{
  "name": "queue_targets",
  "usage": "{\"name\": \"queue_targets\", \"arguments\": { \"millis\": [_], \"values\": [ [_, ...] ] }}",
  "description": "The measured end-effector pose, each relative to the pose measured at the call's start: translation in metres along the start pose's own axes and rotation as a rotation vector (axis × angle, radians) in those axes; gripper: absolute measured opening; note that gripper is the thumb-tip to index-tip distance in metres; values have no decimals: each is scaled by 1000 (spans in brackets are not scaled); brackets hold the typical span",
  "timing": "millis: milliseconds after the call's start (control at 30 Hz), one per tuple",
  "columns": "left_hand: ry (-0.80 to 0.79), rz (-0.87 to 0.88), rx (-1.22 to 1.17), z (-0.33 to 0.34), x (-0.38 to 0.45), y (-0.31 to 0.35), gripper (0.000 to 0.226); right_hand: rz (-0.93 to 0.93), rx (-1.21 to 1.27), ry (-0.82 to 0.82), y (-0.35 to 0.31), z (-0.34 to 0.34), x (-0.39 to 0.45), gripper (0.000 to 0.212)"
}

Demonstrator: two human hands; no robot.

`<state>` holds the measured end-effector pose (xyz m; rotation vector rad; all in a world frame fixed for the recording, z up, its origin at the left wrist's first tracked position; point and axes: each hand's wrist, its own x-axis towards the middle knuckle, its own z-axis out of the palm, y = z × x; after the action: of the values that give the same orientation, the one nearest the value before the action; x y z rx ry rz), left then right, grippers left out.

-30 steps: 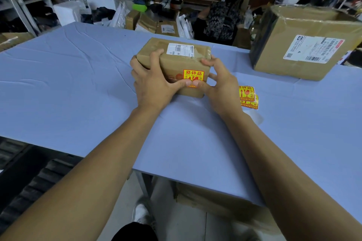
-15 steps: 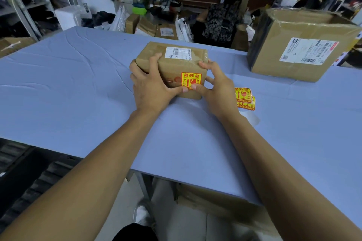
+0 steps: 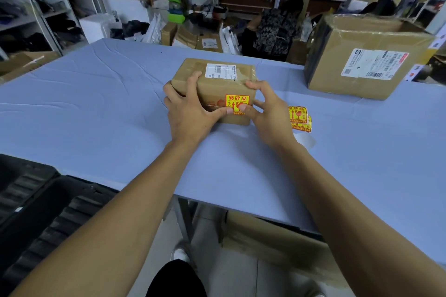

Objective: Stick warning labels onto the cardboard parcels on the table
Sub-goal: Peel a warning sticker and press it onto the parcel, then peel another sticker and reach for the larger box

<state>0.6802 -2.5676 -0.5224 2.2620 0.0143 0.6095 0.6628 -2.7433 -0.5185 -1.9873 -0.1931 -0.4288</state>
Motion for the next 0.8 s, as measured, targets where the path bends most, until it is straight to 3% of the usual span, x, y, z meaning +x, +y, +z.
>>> {"name": "queue_targets", "arguments": {
  "millis": [133, 233, 367, 467, 567, 633, 733, 800],
  "values": [
    [-12, 24, -31, -15, -23, -1, 101, -39, -11, -6, -13, -6, -28, 42],
    [-17, 42, 48, -24, -39, 4, 97, -21, -58, -61, -23, -11, -47, 60],
    [173, 170, 266, -28, -71, 26, 69, 62, -341, 163, -26, -31, -67, 56],
    [219, 296, 175, -20, -88, 47, 46, 101, -522, 282, -19, -59, -80, 37],
    [-161, 325, -48, -1, -97, 71, 27, 227, -580, 260, -7, -81, -84, 33],
    [-436, 281, -39, 16, -98, 86, 39, 315, -542, 258, 3, -87, -83, 34],
    [-608, 257, 69, 36, -98, 103, 58, 370, -503, 194, 15, -87, -82, 30],
    [-653, 275, 87, 42, -98, 109, 55, 364, -475, 167, 15, -87, -82, 25]
  ]
}}
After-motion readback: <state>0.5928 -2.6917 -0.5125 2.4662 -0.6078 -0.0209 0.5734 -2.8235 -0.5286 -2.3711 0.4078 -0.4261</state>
